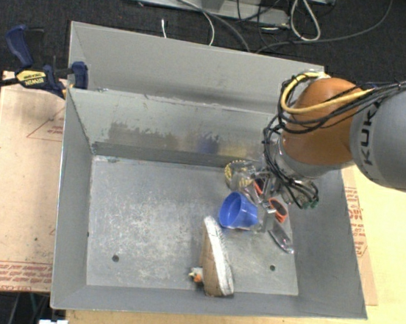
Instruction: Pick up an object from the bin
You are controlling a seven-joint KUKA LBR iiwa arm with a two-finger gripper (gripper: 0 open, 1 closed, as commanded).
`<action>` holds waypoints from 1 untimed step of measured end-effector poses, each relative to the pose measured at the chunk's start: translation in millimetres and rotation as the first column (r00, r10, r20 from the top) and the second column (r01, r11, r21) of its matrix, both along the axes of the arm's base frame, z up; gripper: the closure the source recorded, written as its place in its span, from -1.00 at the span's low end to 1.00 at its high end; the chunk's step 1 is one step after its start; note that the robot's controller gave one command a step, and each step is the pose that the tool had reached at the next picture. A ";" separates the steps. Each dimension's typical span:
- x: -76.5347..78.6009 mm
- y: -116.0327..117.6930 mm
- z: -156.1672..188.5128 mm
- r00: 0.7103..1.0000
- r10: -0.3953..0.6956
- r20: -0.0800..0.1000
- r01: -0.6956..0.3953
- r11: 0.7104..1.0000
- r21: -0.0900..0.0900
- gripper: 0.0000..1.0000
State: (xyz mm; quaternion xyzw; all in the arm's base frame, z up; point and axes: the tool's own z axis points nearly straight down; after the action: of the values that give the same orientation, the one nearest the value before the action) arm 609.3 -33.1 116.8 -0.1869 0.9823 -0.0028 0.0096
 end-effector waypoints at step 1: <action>-3.0 -4.6 -20.4 1.000 0.009 -0.008 -0.009 1.000 -0.001 -1.00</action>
Offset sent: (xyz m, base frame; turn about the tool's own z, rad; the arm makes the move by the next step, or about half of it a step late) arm -0.0395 0.0147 0.0103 -0.4227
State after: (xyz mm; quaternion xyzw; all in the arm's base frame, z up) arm 606.3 -37.7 96.3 -0.1915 0.9815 -0.0025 0.0058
